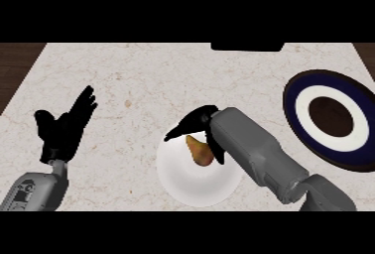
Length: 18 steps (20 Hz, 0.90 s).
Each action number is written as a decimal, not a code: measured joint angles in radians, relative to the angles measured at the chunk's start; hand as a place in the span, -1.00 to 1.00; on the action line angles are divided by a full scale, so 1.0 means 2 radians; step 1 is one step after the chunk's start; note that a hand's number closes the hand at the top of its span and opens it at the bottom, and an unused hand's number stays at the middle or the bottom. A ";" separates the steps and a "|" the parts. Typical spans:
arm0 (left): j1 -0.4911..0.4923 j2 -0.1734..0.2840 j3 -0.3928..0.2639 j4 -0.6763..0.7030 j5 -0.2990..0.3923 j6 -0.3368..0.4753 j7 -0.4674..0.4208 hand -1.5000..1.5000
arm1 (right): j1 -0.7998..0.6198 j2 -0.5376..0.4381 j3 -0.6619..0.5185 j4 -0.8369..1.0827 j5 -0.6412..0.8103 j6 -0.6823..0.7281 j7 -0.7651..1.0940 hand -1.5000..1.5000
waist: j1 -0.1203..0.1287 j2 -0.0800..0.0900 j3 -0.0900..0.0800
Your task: Pick the pear from the plate and place it in the plate
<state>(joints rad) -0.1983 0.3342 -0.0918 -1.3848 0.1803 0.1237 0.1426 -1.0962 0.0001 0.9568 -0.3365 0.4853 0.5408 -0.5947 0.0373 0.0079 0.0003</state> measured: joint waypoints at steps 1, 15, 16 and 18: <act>0.005 -0.003 -0.004 -0.009 -0.003 0.003 0.005 0.00 | -0.001 0.000 0.001 -0.001 0.003 0.002 0.000 -1.00 | 0.000 0.000 0.000; -0.007 -0.011 0.006 0.006 -0.012 -0.004 0.001 0.00 | 0.020 -0.014 0.037 -0.049 0.024 -0.016 -0.024 1.00 | -0.002 -0.007 0.000; -0.009 -0.010 0.008 0.004 -0.012 -0.003 0.006 0.00 | 0.021 -0.012 0.035 -0.050 0.022 -0.016 -0.027 1.00 | -0.004 -0.007 0.000; -0.005 -0.010 0.012 0.005 -0.010 -0.008 0.002 0.00 | 0.024 -0.012 0.032 -0.050 0.020 -0.021 -0.028 1.00 | -0.004 -0.007 0.000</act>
<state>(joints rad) -0.2087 0.3151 -0.0680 -1.3747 0.1612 0.1085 0.1465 -1.0478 -0.0241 1.0202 -0.4366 0.5246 0.4995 -0.6503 0.0296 -0.0066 0.0013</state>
